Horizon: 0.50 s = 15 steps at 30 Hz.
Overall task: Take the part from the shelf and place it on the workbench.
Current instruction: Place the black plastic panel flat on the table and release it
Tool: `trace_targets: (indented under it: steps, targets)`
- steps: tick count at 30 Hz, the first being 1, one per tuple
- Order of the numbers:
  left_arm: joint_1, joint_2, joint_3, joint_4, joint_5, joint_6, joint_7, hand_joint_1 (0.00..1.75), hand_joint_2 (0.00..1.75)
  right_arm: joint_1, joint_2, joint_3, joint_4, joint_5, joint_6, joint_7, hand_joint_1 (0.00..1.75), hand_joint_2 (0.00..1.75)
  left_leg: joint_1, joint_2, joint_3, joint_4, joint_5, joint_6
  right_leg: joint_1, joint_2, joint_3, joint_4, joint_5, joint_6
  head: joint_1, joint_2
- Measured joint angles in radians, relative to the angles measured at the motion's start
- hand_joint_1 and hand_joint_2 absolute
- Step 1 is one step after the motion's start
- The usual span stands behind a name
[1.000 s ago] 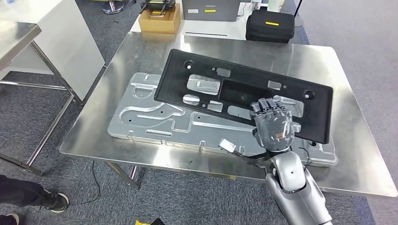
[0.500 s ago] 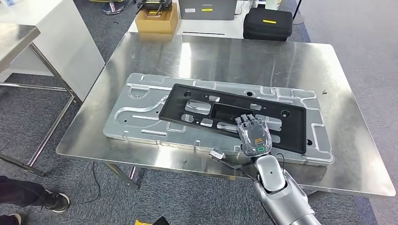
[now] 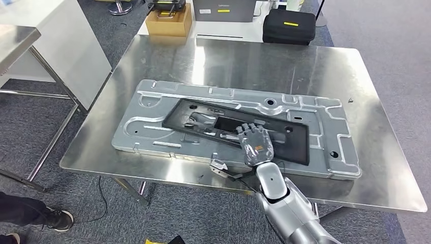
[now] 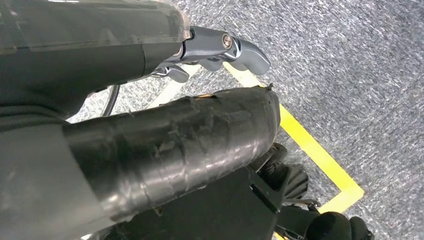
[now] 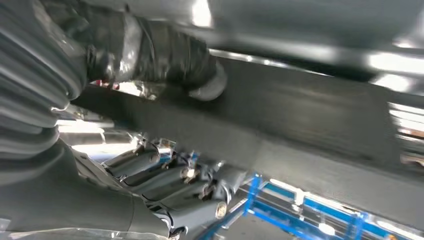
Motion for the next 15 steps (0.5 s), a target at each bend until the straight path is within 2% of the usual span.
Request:
trace_targets:
  steps: [1, 3, 4, 5, 6, 7, 8, 10, 11, 15]
  targets:
    - [-0.002, -0.001, -0.003, 0.0, 0.0, -0.002, 0.001, 0.0, 0.0, -0.01, 0.008, 0.004, 0.014, 0.0, 0.001, 0.001, 0.0, 0.87, 0.003, 0.001, 0.004, -0.007, 0.004, 0.006, 0.0, 0.0, -0.012, 0.029, -0.019, 0.004, 0.0, 0.0]
    - [-0.005, -0.005, -0.009, 0.0, 0.0, -0.005, 0.003, 0.0, 0.0, -0.022, 0.018, 0.01, 0.045, 0.0, 0.0, 0.004, 0.0, 0.0, 0.004, 0.002, 0.007, -0.011, 0.006, 0.013, -0.004, -0.001, -0.065, 0.141, -0.076, 0.012, 0.001, 0.0]
    - [-0.006, -0.005, -0.01, 0.0, 0.0, -0.005, 0.004, 0.0, 0.0, -0.025, 0.021, 0.013, 0.061, 0.0, -0.002, 0.006, 0.0, 0.0, 0.004, 0.002, 0.006, -0.01, 0.005, 0.014, -0.007, -0.001, -0.095, 0.202, -0.099, 0.015, 0.001, 0.0]
    - [-0.005, -0.006, -0.012, 0.0, 0.0, -0.005, 0.005, 0.0, 0.0, -0.026, 0.023, 0.016, 0.074, 0.0, -0.007, 0.008, 0.0, 0.0, 0.004, 0.001, 0.006, -0.009, 0.004, 0.014, -0.01, -0.001, -0.116, 0.242, -0.107, 0.018, 0.001, 0.0]
    - [-0.004, -0.006, -0.013, 0.0, 0.0, -0.005, 0.005, 0.0, 0.0, -0.028, 0.023, 0.019, 0.084, 0.0, -0.013, 0.011, 0.0, 0.0, 0.004, 0.001, 0.007, -0.007, 0.003, 0.014, -0.013, -0.002, -0.12, 0.248, -0.097, 0.021, 0.001, 0.0]
    - [-0.003, -0.006, -0.013, 0.0, 0.0, -0.005, 0.006, 0.0, 0.0, -0.031, 0.023, 0.021, 0.092, 0.0, -0.019, 0.012, 0.0, 0.0, 0.005, 0.0, 0.007, -0.003, 0.0, 0.011, -0.016, -0.002, -0.104, 0.212, -0.069, 0.022, 0.001, 0.0]
    - [-0.003, -0.006, -0.014, 0.0, 0.001, -0.005, 0.006, 0.0, 0.0, -0.036, 0.023, 0.023, 0.097, 0.0, -0.024, 0.014, 0.0, 0.0, 0.005, 0.0, 0.008, 0.002, -0.004, 0.008, -0.018, -0.003, -0.073, 0.148, -0.034, 0.023, 0.001, 0.0]
    - [-0.003, -0.007, -0.014, 0.0, 0.004, -0.005, 0.006, 0.0, 0.0, -0.042, 0.023, 0.028, 0.102, 0.0, -0.03, 0.014, 0.0, 0.0, 0.003, 0.001, 0.007, 0.012, -0.012, -0.002, -0.017, -0.005, -0.016, 0.033, 0.006, 0.019, 0.001, 0.0]
    - [-0.003, -0.007, -0.014, 0.0, 0.007, -0.003, 0.006, 0.0, 0.0, -0.043, 0.023, 0.03, 0.103, 0.0, -0.033, 0.014, 0.0, 0.0, 0.002, 0.001, 0.006, 0.015, -0.015, -0.007, -0.015, -0.005, -0.002, 0.005, 0.01, 0.016, 0.0, 0.0]
    - [0.0, -0.007, -0.014, 0.0, 0.021, 0.003, -0.001, 0.0, 0.0, -0.034, 0.013, 0.036, 0.084, 0.0, -0.024, 0.01, 0.0, 0.0, 0.005, 0.001, 0.003, 0.023, -0.024, -0.028, -0.012, -0.004, 0.004, -0.008, 0.012, -0.006, 0.0, 0.0]
